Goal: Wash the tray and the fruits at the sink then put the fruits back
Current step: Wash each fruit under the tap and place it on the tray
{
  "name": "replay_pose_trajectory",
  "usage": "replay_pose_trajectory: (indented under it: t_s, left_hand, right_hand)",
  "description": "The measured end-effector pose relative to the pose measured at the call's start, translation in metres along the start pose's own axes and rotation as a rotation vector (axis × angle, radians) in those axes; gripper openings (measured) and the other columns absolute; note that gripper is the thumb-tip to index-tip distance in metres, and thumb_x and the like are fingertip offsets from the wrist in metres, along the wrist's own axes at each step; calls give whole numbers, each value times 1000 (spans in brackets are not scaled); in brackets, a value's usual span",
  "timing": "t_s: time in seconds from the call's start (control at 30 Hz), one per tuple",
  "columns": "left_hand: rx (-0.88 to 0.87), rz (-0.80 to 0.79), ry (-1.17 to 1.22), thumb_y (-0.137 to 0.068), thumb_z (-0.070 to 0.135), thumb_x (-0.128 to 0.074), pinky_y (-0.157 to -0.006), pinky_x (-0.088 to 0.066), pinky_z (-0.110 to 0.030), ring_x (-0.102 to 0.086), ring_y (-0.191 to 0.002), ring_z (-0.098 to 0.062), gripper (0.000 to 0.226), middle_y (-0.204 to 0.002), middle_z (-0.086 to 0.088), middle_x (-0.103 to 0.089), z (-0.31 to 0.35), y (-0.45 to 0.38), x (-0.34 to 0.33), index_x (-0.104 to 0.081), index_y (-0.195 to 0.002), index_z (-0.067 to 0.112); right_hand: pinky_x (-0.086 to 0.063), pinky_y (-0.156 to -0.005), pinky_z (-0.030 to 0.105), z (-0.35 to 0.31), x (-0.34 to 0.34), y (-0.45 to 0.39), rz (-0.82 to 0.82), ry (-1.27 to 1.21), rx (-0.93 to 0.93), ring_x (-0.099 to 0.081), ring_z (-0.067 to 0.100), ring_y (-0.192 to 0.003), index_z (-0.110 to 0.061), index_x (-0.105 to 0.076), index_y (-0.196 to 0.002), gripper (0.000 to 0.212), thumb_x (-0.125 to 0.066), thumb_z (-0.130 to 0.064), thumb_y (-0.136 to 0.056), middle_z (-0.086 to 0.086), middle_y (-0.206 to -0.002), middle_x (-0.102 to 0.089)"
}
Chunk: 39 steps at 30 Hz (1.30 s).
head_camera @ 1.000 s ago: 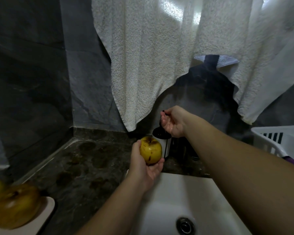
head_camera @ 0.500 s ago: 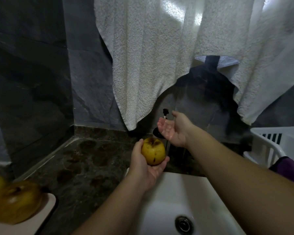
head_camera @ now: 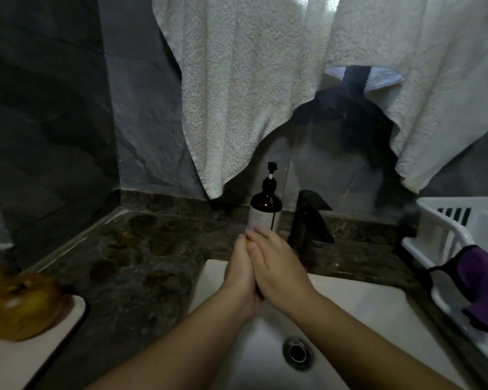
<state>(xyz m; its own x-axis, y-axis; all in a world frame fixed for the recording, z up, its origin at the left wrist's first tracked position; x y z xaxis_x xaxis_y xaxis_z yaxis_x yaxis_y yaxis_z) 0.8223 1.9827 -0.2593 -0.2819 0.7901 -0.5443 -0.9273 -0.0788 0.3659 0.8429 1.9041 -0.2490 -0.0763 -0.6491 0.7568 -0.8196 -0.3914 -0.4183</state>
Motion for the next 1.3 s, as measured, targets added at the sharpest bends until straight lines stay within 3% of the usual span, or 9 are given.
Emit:
replay_pose_trajectory:
  t_s: [0.1,0.23,0.37,0.47,0.67,0.77,0.93,1.1,1.3]
  left_hand:
    - [11,-76,-77,-108,56,-38,-98,-53,-47,-63,-128,-36,57,-92,3,-66,-10,7,-10,-55,-147,18]
    - [30,40,-173,-100,64,-52,-67,-64,-40,-72,-101,-25,45,-113,-7,-74,-15,11,-17,-67,-121,27]
    - [29,-72,-294,-107,58,-39,-62,-60,-27,-72,-72,-5,43,-85,6,-77,-31,10,-15,-67,-111,25]
    - [0,-57,-373,-105,60,-44,-84,-64,-43,-73,-93,-16,42,-110,-4,-72,-32,13,-20,-63,-123,28]
    - [127,-110,-102,-101,62,-50,-64,-63,-33,-76,-102,-22,53,-113,-9,-79,-37,11,-20,-69,-127,20]
    - [116,-143,11,-102,59,-50,-64,-64,-39,-78,-96,-28,52,-114,-14,-78,-33,12,-23,-68,-128,17]
    - [167,-166,-2,-98,61,-55,-71,-63,-35,-77,-102,-24,55,-117,-10,-78,-40,11,-18,-68,-131,19]
    - [134,-165,14,-98,63,-56,-59,-63,-37,-80,-85,-27,58,-105,-16,-79,-32,4,-14,-70,-124,14]
    - [194,-202,-103,-94,66,-58,-60,-63,-34,-79,-88,-22,56,-106,-10,-80,-35,9,-9,-74,-115,16]
  right_hand:
    - [-32,-107,20,14,15,5,-27,72,17,-45,8,-134,-26,-55,-145,46,-33,-38,-108,-7,-147,-54]
    - [-37,-108,26,29,27,13,-71,-323,-226,-44,9,-134,-32,-47,-151,44,-40,-41,-108,-6,-151,-47]
    - [-31,-114,28,39,7,35,-15,-58,-164,-39,8,-139,-27,-43,-153,48,-30,-38,-108,-6,-155,-44]
    - [-39,-104,27,56,21,24,-10,-386,-325,-51,7,-127,-32,-56,-143,40,-39,-39,-108,-6,-146,-55]
    - [-39,-98,18,49,12,37,152,-213,-152,-48,1,-125,-30,-57,-142,49,-37,-47,-101,-14,-140,-53]
    - [-44,-79,4,54,24,27,177,-656,-292,-59,-1,-112,-31,-64,-135,35,-44,-38,-107,-18,-120,-63]
    - [-39,-98,18,46,15,40,123,-323,-132,-51,-1,-119,-32,-64,-134,38,-46,-40,-102,-19,-130,-55]
    - [-53,-93,31,53,20,31,105,-894,-380,-64,11,-109,-37,-66,-116,22,-47,-40,-106,-6,-117,-67]
    - [-42,-88,14,50,12,34,128,-479,-164,-56,-3,-115,-42,-70,-116,27,-46,-38,-104,-21,-120,-61]
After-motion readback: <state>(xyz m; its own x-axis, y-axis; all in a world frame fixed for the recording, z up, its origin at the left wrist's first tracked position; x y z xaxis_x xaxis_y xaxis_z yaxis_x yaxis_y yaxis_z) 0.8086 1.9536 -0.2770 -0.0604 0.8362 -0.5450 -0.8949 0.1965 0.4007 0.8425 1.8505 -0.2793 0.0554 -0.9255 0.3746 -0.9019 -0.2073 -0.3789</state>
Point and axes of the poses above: each hand's wrist, its own y-axis away from the middle knuckle, its own x-axis out of the back of the hand, z = x × y, the point moved 1 cm from there along -y, towards the middle knuckle
